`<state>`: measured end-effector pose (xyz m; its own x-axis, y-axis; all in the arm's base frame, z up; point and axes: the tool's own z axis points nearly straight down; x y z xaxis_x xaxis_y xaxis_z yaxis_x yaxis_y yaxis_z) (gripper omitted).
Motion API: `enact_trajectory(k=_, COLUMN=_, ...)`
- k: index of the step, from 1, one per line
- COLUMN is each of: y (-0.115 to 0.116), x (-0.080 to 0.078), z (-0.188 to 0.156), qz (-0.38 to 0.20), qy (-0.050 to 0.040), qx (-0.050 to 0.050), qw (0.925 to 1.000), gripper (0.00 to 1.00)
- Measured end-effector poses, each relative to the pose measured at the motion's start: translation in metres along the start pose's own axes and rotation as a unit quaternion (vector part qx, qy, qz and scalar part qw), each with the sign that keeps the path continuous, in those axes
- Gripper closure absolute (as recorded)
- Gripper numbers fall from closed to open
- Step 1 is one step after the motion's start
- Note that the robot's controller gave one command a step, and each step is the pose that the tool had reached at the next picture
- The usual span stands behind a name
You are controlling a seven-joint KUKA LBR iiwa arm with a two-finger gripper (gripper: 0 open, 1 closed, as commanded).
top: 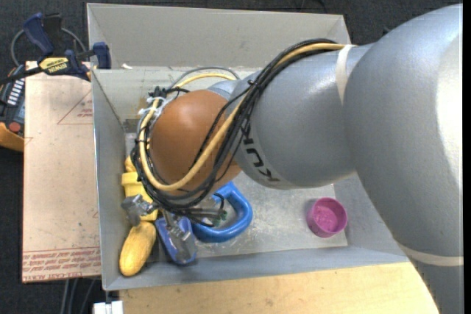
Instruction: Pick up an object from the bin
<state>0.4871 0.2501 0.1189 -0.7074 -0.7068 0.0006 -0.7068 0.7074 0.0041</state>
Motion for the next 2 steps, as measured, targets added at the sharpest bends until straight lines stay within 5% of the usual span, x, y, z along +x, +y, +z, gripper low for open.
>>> enact_trajectory(k=1, y=-0.0148, x=-0.0088, z=0.0495, qz=-0.045, qy=0.0013, qx=0.003, qw=0.999, gripper=0.0)
enact_trajectory(k=2, y=-0.0113, x=-0.0113, z=0.0479, qz=-0.148, qy=-0.0016, qx=0.0, qw=0.9889, gripper=1.0)
